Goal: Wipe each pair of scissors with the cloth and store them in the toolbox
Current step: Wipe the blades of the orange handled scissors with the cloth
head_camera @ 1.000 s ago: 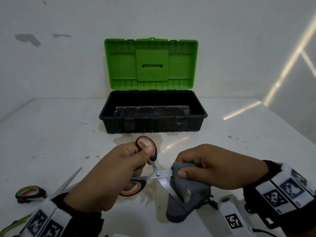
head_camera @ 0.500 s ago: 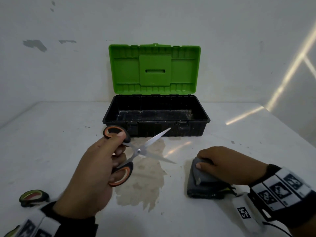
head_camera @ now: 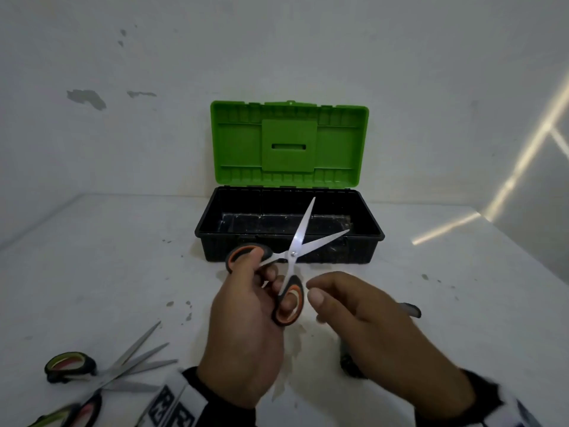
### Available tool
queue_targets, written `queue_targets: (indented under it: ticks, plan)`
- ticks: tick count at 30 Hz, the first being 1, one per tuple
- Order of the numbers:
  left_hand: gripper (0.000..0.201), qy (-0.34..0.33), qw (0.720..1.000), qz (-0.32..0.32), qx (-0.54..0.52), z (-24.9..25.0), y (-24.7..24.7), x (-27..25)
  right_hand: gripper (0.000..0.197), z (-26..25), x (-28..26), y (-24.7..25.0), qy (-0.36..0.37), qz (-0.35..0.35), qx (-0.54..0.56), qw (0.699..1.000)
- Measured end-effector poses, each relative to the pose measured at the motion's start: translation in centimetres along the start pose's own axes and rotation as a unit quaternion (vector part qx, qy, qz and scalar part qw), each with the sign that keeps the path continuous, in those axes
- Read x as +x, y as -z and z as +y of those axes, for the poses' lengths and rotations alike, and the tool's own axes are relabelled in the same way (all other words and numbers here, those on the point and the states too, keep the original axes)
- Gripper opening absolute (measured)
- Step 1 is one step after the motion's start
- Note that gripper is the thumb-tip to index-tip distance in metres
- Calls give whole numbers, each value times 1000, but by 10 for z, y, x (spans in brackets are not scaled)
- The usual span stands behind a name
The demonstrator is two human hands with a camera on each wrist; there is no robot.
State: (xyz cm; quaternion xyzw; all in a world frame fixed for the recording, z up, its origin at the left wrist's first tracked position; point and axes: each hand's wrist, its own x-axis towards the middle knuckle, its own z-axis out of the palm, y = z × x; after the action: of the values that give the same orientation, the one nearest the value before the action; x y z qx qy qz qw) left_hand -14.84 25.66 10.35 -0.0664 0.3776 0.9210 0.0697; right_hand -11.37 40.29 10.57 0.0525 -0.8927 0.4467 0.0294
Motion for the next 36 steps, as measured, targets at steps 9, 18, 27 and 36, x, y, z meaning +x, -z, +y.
queue_targets:
  ticks: [9,18,27,36]
  plan:
    - [27,10,998,-3,63,-5,11,-7,8,-6,3,-37,-50,34,288,956]
    - [6,-183,919,-5,349,13,46,-3,21,-3,6,-35,-74,57,342,935]
    - [8,-165,924,19,344,-5,52,-4,16,-5,12,-59,-75,102,344,930]
    - [21,-228,875,-22,427,41,60,3,31,-10,25,-44,-83,129,245,957]
